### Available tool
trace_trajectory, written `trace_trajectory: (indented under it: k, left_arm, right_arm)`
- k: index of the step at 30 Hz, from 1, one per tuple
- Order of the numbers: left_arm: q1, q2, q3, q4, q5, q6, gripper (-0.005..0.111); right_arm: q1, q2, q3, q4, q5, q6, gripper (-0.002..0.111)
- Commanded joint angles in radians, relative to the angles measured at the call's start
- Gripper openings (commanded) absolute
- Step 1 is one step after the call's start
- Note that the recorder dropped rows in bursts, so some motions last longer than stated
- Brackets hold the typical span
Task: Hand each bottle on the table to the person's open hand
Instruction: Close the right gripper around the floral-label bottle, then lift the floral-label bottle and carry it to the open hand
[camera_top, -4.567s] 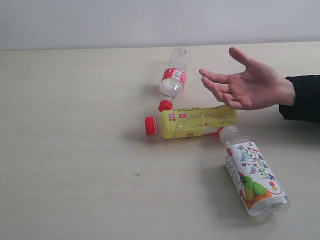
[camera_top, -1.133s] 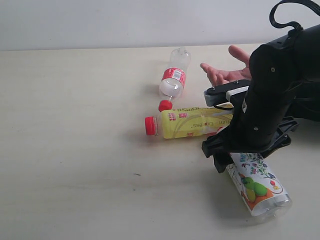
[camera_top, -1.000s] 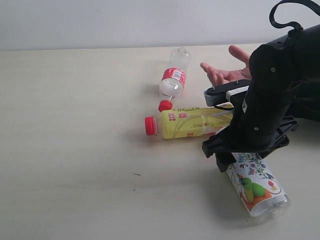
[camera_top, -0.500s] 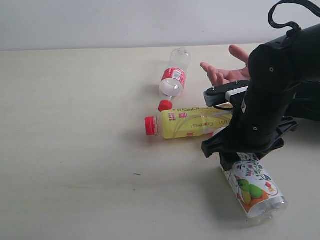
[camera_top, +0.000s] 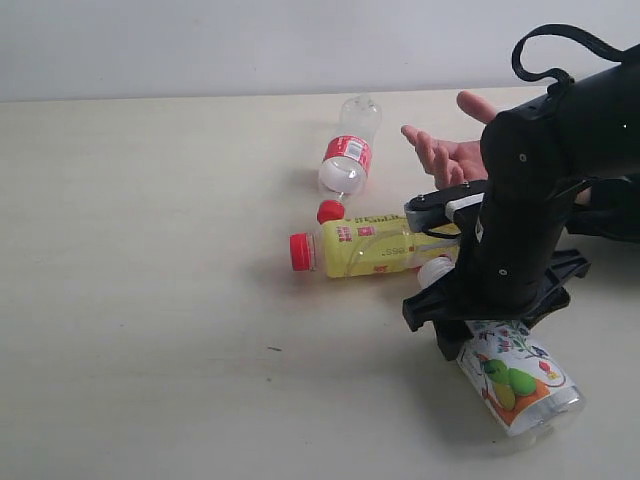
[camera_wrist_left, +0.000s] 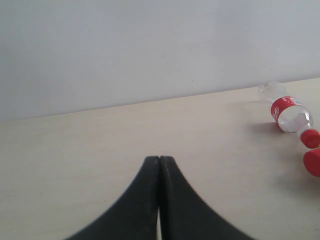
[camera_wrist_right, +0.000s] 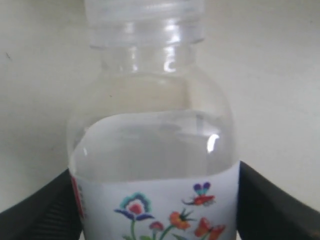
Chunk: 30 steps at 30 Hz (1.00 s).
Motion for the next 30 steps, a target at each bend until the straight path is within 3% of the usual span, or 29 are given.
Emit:
trace_trajectory:
  k: [1, 9, 14, 30]
  left_arm:
    - [0.003, -0.007, 0.003, 0.003, -0.009, 0.001, 0.000]
    - [0.003, -0.007, 0.003, 0.003, -0.009, 0.001, 0.000]
    - [0.003, -0.007, 0.003, 0.003, -0.009, 0.001, 0.000]
    - [0.003, -0.007, 0.003, 0.003, -0.009, 0.001, 0.000]
  right_arm:
    - [0.003, -0.002, 0.003, -0.004, -0.008, -0.010, 0.068]
    - [0.003, -0.002, 0.003, -0.001, 0.007, -0.010, 0.024]
    - [0.003, -0.004, 0.003, -0.001, 0.033, -0.010, 0.002]
    - [0.003, -0.201, 0.001, 0.081, 0.223, -0.132, 0.000]
